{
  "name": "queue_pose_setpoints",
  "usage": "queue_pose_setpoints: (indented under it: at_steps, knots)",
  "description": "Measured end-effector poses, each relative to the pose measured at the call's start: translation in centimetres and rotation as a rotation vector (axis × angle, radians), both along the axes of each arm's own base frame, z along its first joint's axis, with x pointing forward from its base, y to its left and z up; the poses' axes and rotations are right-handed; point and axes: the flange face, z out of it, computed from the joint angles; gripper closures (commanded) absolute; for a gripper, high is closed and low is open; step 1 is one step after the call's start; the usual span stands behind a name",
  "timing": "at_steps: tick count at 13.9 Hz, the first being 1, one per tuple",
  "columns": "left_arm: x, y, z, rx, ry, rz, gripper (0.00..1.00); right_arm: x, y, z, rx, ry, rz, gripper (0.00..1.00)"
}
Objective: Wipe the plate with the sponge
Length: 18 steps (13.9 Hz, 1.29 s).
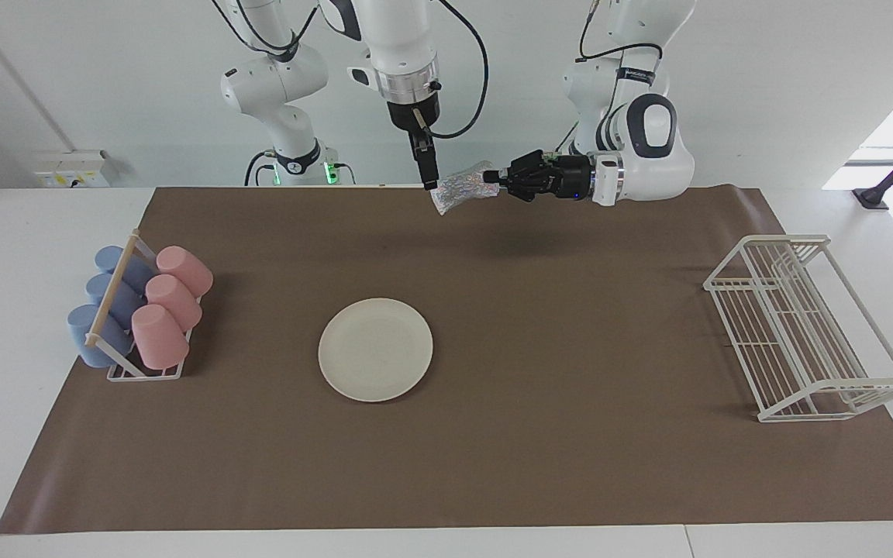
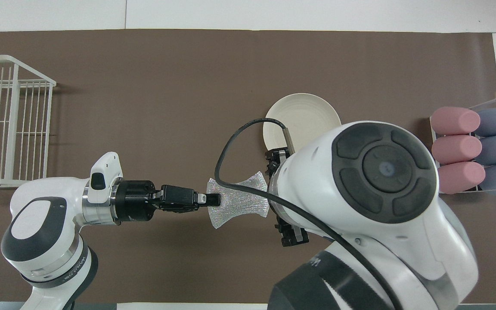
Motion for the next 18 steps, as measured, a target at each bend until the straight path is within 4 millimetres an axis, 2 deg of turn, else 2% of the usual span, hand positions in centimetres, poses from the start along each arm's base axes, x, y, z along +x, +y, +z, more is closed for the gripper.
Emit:
queue_pose_setpoints:
  at_steps: [5,9,11,12,13,15,16,18]
  knots:
    - [0.0,0.0,0.0,0.0,0.0,0.001,1.0,-1.3,0.4,-1.2,0.01,-0.018,0.004,0.0]
    - [0.0,0.1,0.0,-0.001,0.001,0.002,1.0,-2.9,2.2,-3.4,0.053,-0.081,0.018,0.0]
    - [0.1,0.1,0.0,-0.001,0.001,0.004,1.0,-3.2,2.3,-3.8,0.054,-0.082,0.02,0.02]
    - [0.1,0.1,0.0,-0.001,0.001,0.004,1.0,-3.2,2.3,-3.8,0.054,-0.082,0.019,0.19]
    - [0.1,0.1,0.0,-0.001,0.001,0.004,1.0,-3.3,2.2,-3.8,0.054,-0.082,0.018,0.51]
    - [0.1,0.2,0.0,-0.001,0.001,0.004,1.0,-3.4,2.2,-3.7,0.062,-0.077,0.015,0.97]
    - [0.1,0.2,0.0,-0.001,0.001,0.004,1.0,-3.4,2.3,-3.7,0.076,-0.068,0.01,1.0]
    - [0.1,0.2,0.0,-0.002,0.002,0.004,1.0,-3.2,2.3,-3.6,0.104,-0.07,-0.003,1.0]
